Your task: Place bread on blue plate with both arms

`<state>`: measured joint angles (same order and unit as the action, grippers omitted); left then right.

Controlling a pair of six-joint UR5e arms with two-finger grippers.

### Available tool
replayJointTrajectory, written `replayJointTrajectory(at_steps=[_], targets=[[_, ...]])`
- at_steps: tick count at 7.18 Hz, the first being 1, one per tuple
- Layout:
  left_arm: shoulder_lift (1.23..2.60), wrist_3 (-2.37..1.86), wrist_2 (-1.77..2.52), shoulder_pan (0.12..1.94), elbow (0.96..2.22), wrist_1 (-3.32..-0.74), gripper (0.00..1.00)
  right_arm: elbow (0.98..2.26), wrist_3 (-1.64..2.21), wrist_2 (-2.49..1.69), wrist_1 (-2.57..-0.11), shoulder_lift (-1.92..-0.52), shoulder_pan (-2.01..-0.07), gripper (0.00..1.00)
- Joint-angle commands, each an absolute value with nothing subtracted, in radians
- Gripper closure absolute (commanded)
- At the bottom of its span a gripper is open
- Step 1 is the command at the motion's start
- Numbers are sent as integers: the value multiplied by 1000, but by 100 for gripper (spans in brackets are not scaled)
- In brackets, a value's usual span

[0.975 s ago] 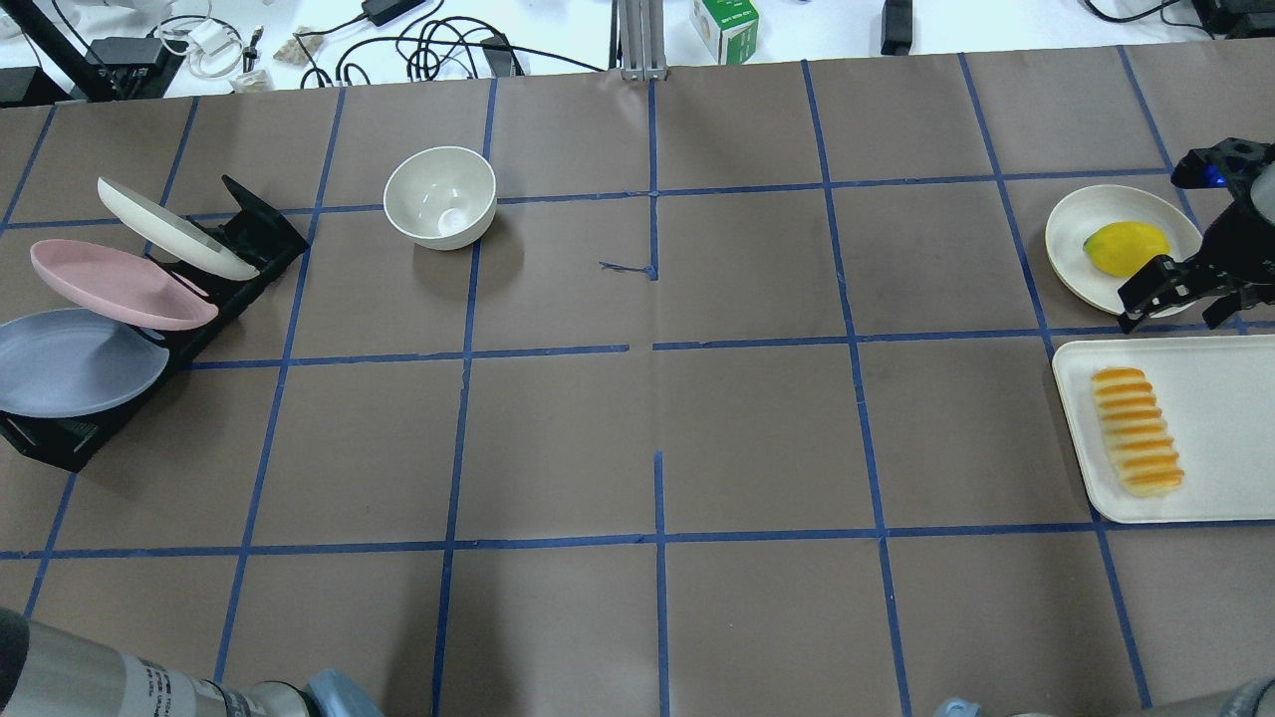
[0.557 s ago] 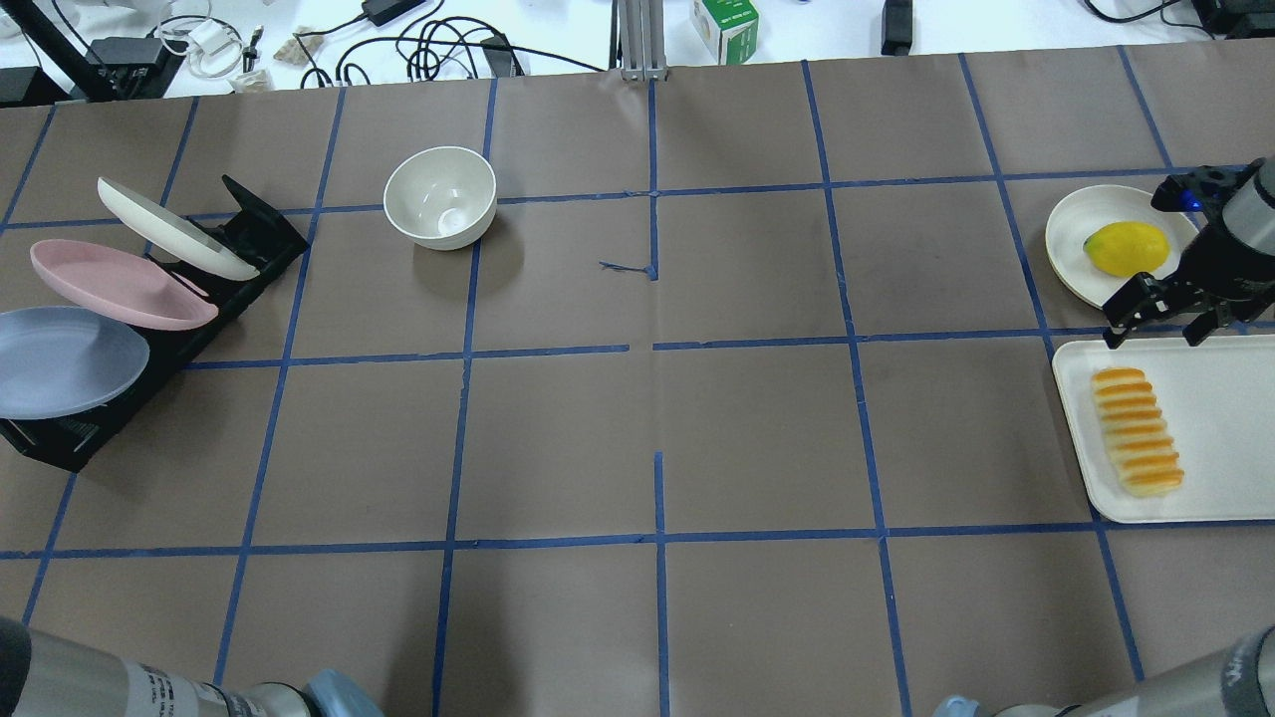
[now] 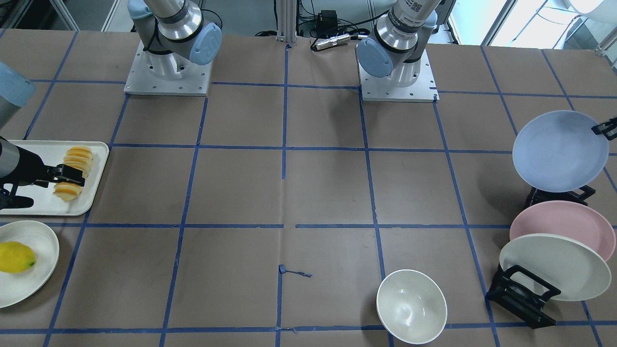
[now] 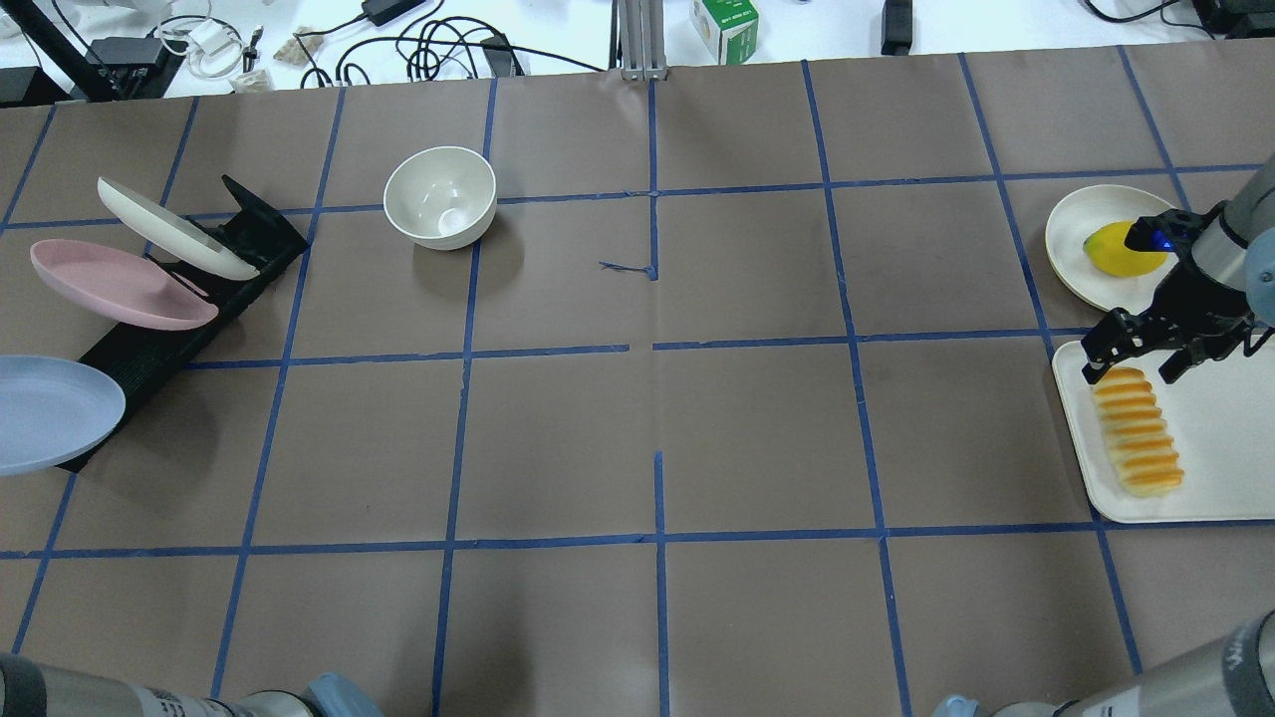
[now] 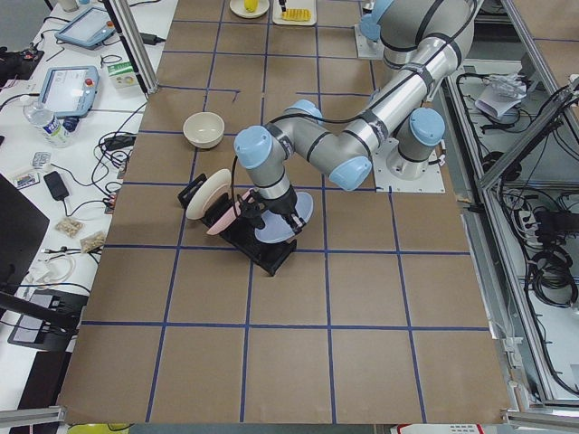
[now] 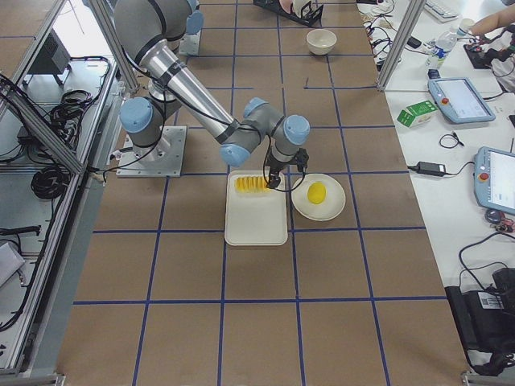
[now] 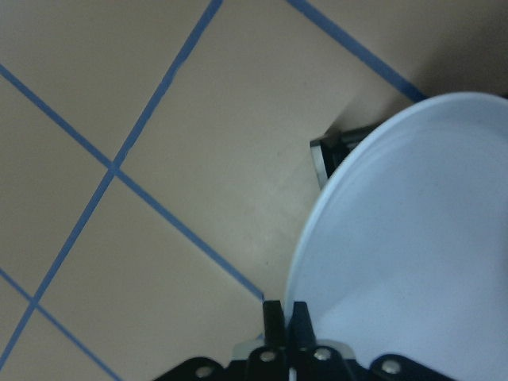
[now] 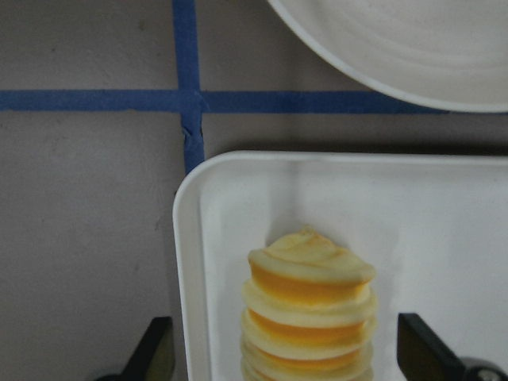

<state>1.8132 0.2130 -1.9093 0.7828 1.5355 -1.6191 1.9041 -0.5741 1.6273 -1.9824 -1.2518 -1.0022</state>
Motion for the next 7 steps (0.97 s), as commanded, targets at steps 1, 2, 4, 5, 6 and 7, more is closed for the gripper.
replayJointTrajectory(at_steps=[1, 2, 4, 5, 6, 7], targets=[[1783, 369, -1738, 849, 1545, -1861, 100, 1914, -578, 1695, -1985, -1230, -1002, 0], [1778, 403, -1668, 929, 1549, -1867, 100, 1913, -577, 1735, -1988, -1212, -1002, 0], [1784, 367, -1492, 1104, 1557, -1830, 100, 1914, -546, 1738, -2008, -1195, -1002, 0], [1786, 283, -1418, 1197, 1559, -1762, 100, 1914, -548, 1738, -2023, -1177, -1002, 0], [1804, 177, -1413, 1300, 1568, -1706, 100, 1914, -540, 1736, -2057, -1172, -1000, 12], [1812, 41, -1385, 1436, 1603, -1577, 100, 1922, -525, 1733, -2042, -1172, -1000, 78]])
